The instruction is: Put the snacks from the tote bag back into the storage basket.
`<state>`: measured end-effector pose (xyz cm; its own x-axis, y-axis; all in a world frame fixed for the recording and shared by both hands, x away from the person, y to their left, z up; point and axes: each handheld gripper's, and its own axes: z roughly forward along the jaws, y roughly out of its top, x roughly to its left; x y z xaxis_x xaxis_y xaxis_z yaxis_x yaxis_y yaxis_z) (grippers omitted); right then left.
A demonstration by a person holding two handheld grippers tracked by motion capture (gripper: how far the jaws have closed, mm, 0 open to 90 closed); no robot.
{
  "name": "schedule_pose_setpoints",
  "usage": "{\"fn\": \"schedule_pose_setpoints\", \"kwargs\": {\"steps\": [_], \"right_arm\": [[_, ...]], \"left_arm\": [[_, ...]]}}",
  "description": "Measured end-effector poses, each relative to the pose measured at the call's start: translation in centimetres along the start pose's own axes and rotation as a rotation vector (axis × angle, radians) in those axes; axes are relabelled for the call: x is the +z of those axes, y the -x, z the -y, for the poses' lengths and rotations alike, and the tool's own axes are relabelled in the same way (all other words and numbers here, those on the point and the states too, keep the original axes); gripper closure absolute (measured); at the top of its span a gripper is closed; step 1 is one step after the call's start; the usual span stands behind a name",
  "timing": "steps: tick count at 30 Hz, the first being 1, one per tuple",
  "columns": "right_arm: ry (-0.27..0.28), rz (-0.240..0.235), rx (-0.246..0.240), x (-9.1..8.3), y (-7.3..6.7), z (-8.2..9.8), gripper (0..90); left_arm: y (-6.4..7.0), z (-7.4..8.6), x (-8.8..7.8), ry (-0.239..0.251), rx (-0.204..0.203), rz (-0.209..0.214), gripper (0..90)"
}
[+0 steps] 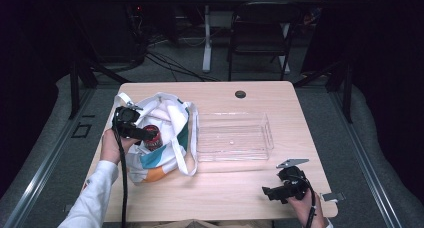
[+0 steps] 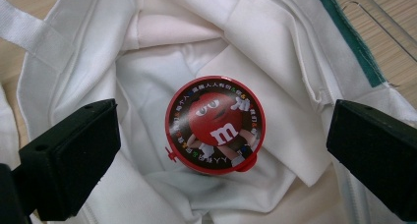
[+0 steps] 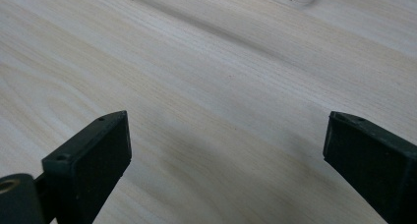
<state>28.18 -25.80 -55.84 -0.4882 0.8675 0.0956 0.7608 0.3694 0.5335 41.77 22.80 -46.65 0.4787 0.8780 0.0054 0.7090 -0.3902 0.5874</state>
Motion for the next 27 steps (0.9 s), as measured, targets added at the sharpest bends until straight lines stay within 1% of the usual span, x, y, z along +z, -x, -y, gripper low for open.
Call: {"fn": "schedule_pose_setpoints", "kwargs": {"steps": [4,8,9,10,13,16,19,23,25,27], "right_arm": [[0.003,-0.001,-0.001,0.1,-0.1,0.0,3.6],[0.003,0.0,0.0,0.1,0.0,0.0,3.6],[0.018,-0.007,0.011,0.2,-0.1,0.1,3.6],[0.003,-0.001,-0.001,0.0,0.0,0.0,3.6],[0.003,-0.002,-0.001,0.0,0.0,0.0,3.6],[0.006,-0.002,0.0,0.0,-0.1,0.0,3.6],[0.002,-0.002,-0.001,0.0,0.0,0.0,3.7],[0.004,-0.004,-0.003,-0.1,0.0,0.0,3.7],[0.004,-0.005,-0.007,-0.1,0.0,0.0,3.7],[0.006,-0.007,-0.003,-0.1,0.0,0.1,3.7]], "left_arm": [[-0.1,-0.2,0.7,-0.031,0.007,-0.009,0.0],[-0.2,-0.3,1.2,-0.042,0.008,-0.008,0.0],[-0.2,-0.4,1.3,-0.051,0.014,-0.004,0.0],[-0.2,-0.4,1.5,-0.054,0.013,-0.005,0.1],[-0.2,-0.5,2.0,-0.078,0.023,-0.006,0.2],[-0.1,-0.6,2.4,-0.093,0.036,-0.017,0.2],[0.0,-0.8,2.7,-0.104,0.039,-0.027,0.5],[0.1,-0.9,3.1,-0.125,0.045,-0.029,2.0],[0.2,-0.9,3.3,-0.137,0.052,-0.042,2.3],[0.2,-1.0,3.4,-0.147,0.053,-0.039,2.6]]}}
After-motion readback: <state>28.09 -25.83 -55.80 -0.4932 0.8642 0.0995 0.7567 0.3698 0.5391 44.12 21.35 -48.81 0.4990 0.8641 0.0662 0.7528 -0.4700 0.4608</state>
